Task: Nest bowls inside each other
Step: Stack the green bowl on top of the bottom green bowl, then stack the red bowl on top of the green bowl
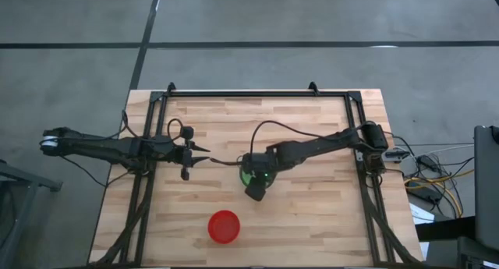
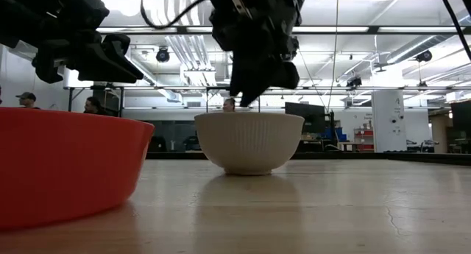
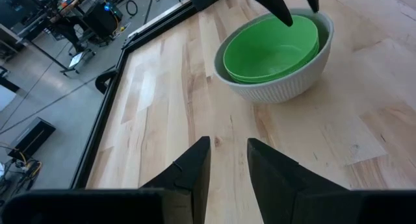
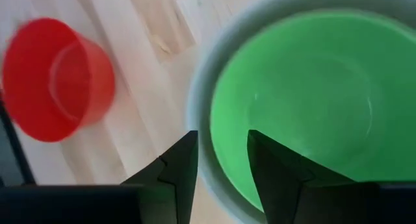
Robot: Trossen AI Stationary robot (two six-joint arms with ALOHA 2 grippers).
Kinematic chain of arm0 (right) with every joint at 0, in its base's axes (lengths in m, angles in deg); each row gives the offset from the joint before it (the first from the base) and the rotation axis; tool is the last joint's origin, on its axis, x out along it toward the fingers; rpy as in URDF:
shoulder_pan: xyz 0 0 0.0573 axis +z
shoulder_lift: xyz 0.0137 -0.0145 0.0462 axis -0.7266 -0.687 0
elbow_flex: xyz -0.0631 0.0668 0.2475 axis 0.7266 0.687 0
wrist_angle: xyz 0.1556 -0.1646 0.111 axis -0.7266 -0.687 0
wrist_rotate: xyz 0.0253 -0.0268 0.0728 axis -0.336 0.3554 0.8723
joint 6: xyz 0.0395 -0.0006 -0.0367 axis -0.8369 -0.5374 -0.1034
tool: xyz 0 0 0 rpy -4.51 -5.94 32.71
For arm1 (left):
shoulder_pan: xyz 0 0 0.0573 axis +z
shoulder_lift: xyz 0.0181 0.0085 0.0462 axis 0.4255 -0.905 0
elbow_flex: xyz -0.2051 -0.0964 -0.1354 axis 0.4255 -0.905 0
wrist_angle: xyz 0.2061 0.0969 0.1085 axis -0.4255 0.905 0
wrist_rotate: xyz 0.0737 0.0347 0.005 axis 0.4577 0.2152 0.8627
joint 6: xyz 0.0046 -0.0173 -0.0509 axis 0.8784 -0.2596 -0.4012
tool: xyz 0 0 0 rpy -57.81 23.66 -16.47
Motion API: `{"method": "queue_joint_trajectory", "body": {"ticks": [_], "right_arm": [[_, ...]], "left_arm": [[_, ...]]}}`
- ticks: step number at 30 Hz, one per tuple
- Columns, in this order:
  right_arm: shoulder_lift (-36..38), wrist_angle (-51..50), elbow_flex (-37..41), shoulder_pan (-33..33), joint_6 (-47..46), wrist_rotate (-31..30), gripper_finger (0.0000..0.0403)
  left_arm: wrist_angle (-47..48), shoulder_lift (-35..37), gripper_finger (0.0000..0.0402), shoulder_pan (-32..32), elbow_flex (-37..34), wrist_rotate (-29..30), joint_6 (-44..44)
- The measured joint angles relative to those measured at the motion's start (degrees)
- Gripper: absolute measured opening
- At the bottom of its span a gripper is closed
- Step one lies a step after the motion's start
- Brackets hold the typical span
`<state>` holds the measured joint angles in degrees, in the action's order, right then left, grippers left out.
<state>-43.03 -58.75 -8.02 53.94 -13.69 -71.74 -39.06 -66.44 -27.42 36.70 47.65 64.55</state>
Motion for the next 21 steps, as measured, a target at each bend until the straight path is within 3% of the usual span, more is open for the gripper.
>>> {"method": "queue_joint_trajectory", "body": {"ticks": [14,21], "right_arm": [[1.90,0.56,-6.38,1.70,4.45,-0.33,0.0132],[5.09,0.23,-10.72,4.33,8.61,-10.22,0.0132]], "left_arm": [[0.02,0.00,0.0108,0.01,0.00,0.00,0.00],[0.00,0.02,0.0108,0.02,-0.01,0.00,-0.01]]}}
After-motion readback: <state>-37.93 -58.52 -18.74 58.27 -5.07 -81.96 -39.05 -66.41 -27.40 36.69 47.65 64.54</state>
